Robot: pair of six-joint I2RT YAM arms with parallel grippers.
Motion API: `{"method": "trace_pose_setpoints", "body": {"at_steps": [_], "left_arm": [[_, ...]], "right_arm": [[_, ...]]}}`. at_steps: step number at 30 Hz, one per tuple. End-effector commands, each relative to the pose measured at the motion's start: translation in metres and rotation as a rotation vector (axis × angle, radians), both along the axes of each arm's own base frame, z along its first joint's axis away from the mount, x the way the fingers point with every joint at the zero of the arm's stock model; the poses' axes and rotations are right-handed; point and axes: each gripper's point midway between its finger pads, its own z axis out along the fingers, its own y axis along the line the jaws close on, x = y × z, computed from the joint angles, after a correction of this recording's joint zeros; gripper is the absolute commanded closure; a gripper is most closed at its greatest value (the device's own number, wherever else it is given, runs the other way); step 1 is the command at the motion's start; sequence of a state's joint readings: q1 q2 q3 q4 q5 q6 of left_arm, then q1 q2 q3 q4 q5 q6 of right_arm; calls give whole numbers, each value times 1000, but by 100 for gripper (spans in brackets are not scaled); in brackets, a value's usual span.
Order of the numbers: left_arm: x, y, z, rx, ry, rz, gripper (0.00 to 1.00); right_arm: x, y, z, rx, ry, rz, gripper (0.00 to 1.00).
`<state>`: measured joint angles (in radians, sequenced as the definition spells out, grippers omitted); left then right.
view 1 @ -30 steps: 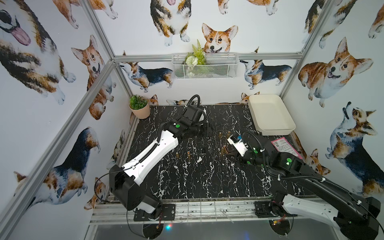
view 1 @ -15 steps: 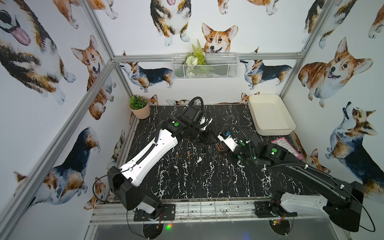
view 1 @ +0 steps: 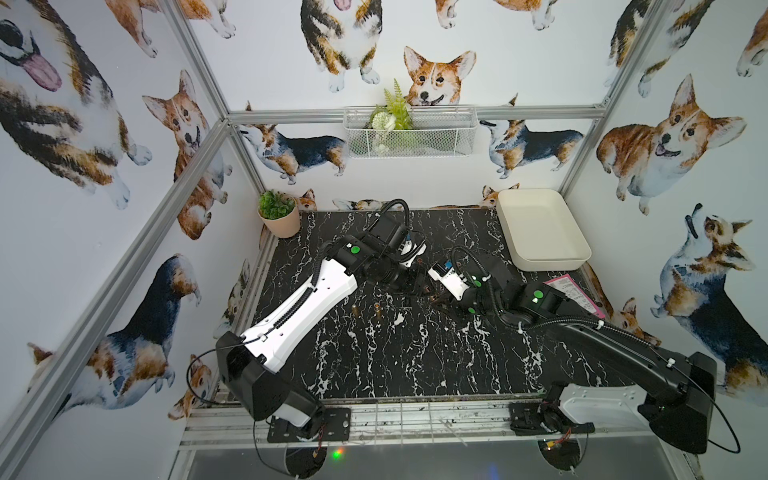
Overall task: Open the lipstick cap
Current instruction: Place the lipstick at the center of the board.
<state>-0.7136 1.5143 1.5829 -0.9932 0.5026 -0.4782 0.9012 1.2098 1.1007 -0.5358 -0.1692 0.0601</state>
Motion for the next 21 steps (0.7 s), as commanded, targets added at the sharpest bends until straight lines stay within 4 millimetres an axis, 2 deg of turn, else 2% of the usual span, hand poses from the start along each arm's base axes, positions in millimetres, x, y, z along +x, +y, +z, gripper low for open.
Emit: {"method": "trace_pose_setpoints", "body": {"at_steps": [1,5,14,21], "left_arm": [[-3,-1,-3,2,14,-20,51],[1,-5,-4,3,12,-22,53],[3,-7,-6,25,34,-32,66],[-2,-3,-9,43,49,-43,69]], "right_arm": [[1,8,11,40,-23,28,92],[0,8,11,39,-22,33,92],[1,7,4,21,-16,24,93],[3,6,1,11,-21,23,93]]}}
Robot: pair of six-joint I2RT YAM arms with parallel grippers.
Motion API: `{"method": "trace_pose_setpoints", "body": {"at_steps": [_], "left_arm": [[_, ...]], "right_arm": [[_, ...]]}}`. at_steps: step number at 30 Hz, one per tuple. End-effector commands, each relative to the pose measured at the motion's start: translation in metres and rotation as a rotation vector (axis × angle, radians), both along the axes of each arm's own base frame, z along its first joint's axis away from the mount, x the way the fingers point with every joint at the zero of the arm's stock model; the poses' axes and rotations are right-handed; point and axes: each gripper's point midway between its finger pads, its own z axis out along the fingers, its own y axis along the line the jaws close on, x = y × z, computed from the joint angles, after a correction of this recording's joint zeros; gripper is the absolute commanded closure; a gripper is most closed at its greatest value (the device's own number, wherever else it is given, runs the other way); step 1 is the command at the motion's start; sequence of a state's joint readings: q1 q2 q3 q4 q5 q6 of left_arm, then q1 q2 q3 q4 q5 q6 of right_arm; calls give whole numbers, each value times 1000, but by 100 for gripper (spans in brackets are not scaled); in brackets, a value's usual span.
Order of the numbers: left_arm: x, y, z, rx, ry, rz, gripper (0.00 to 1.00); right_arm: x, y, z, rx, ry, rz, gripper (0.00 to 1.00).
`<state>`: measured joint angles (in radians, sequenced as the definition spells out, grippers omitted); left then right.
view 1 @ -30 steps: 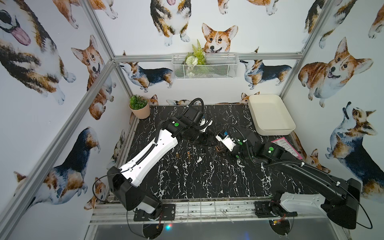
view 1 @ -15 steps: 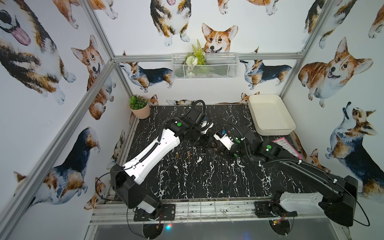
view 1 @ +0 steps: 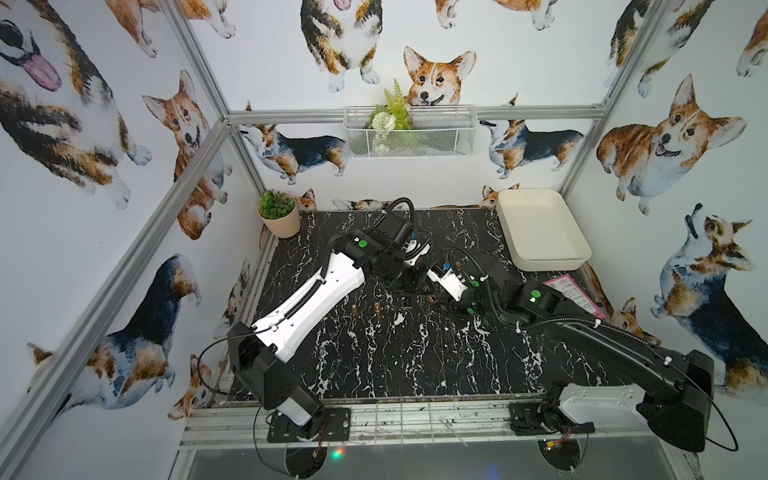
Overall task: Open the lipstick cap
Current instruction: Place the lipstick at the center of the board.
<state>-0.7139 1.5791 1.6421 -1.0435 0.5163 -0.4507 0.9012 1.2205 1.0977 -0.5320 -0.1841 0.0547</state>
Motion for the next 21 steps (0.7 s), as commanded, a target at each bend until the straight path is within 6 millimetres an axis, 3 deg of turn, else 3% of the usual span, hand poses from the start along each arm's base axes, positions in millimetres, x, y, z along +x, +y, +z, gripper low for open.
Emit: {"method": "trace_pose_setpoints", "body": {"at_steps": [1,21], "left_arm": [[-5,2,-3,14,19,-16,69],[-4,-3,-7,10,22,-44,75]], "right_arm": [[4,4,5,13,-31,9,93],[3,6,5,9,-25,20,93]]}}
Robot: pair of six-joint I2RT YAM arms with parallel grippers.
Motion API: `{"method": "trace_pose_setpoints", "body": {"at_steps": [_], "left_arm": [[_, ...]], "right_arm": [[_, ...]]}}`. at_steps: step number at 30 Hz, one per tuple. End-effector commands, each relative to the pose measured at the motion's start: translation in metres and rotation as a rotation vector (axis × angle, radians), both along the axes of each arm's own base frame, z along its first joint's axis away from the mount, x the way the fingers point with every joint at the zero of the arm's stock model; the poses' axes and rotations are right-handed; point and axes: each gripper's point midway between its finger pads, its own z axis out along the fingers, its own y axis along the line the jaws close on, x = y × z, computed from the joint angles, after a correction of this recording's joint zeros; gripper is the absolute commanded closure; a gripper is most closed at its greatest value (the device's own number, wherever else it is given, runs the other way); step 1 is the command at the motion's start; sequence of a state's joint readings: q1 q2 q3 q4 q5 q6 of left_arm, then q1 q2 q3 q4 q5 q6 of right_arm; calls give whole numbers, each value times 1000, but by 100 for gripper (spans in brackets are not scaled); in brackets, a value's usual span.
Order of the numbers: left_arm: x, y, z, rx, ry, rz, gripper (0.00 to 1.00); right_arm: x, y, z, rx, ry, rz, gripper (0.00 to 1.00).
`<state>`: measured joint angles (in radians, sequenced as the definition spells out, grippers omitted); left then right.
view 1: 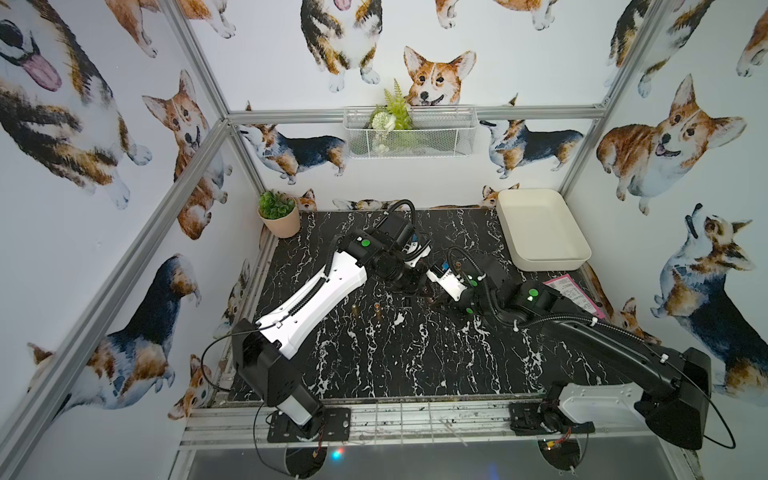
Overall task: Open the lipstick cap
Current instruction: Place the lipstick at the center of the board.
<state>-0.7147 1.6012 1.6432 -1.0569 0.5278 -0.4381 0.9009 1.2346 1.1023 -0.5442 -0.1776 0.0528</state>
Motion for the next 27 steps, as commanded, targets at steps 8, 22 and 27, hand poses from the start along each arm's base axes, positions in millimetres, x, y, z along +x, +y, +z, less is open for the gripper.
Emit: {"method": "trace_pose_setpoints", "body": {"at_steps": [8,22,27], "left_arm": [[0,-3,1,-6,-1,-27,72],[-1,-3,-1,-1,0,-28,85],[-1,-3,-3,1,5,-31,78]], "right_arm": [[2,8,9,31,-31,29,93],[2,7,9,29,-31,29,92],[0,8,10,35,-30,39,92]]}}
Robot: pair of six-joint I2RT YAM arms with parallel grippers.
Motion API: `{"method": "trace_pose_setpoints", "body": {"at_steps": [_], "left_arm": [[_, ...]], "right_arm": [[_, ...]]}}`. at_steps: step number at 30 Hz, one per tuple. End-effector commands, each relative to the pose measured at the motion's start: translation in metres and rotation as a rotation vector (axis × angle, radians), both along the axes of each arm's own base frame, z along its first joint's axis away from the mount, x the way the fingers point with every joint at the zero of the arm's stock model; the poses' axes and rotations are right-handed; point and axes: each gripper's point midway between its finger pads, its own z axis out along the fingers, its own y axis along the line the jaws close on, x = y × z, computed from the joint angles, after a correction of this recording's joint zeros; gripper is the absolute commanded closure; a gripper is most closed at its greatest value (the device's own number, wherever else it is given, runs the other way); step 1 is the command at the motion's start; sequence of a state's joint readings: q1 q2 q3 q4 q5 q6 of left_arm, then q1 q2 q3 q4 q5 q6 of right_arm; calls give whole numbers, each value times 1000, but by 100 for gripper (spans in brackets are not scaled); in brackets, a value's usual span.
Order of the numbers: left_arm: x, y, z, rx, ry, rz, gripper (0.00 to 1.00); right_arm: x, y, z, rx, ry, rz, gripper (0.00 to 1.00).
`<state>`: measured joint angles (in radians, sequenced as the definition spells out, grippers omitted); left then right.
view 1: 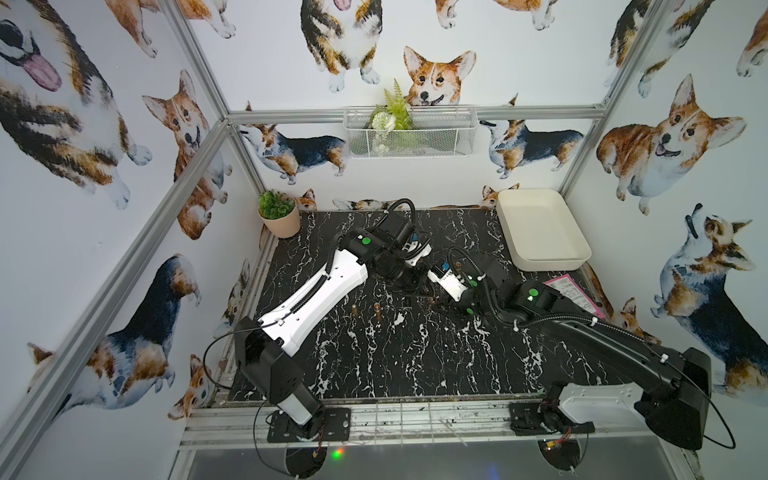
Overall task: Open the lipstick cap
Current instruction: Place the lipstick at the center of the board.
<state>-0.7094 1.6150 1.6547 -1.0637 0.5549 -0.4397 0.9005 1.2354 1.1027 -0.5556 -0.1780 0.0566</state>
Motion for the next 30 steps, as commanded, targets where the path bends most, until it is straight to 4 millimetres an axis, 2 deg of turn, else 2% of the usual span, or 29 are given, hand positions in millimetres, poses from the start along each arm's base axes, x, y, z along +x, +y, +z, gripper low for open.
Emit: {"method": "trace_pose_setpoints", "body": {"at_steps": [1,8,18,25,29,30], "left_arm": [[0,-1,-3,14,-20,-23,74],[1,-2,-5,16,-18,-26,69],[0,-1,-4,19,-17,-27,81],[-1,0,-3,21,-15,-29,81],[-1,-1,-1,14,-18,-30,81],[0,-2,1,12,-21,-31,81]], "right_arm": [[1,9,13,45,-43,42,92],[1,8,13,43,-44,40,93],[1,8,11,41,-42,40,93],[2,8,10,37,-43,34,92],[4,7,10,32,-43,24,85],[4,7,10,29,-47,21,77]]}}
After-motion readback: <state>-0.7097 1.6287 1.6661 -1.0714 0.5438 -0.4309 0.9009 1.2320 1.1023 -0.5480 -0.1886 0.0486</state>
